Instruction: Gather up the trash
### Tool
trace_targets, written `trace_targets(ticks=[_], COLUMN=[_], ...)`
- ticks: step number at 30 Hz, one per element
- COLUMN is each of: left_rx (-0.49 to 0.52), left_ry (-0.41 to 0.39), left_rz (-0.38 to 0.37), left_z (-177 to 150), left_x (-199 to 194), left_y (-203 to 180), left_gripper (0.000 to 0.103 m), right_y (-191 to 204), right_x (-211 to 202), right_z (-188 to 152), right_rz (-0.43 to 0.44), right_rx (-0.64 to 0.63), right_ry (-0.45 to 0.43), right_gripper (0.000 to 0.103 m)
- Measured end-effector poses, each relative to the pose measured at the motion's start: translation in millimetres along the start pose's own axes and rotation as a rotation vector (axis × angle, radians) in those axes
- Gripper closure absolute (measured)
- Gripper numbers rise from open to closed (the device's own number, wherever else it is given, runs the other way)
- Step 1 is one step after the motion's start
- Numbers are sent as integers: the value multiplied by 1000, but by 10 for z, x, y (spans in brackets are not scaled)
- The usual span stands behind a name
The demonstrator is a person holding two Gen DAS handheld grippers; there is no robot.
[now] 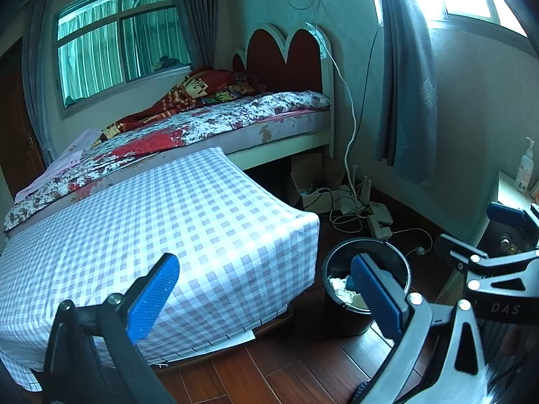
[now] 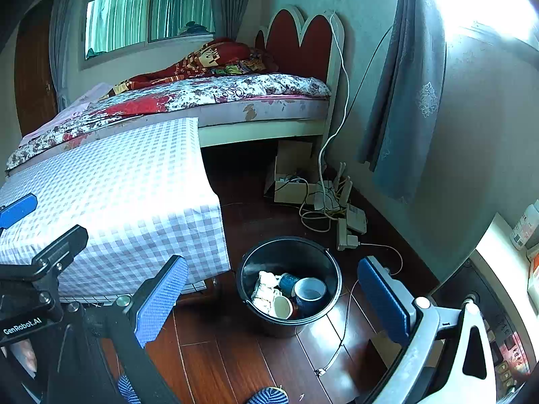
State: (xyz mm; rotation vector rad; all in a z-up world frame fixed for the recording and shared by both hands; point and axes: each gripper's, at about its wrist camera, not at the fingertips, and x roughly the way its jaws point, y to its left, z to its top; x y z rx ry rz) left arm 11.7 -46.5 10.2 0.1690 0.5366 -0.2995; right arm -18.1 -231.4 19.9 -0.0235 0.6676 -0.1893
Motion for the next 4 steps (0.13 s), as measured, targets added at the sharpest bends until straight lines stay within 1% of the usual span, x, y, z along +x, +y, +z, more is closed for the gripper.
trace_targets(ticks=[2, 4], left_rx=[-3, -2], left_ry=[7, 8], left_rz=[-20, -19], left_z=[6, 4], left_x=[6, -1], left_y=[0, -6], left_gripper=[1, 1], right_y=[-2, -1], right_x=[1, 4], right_z=[-8, -12], right_rz=[1, 1], right_rx=[0, 2], right_ry=[1, 2], right_gripper=[1, 1])
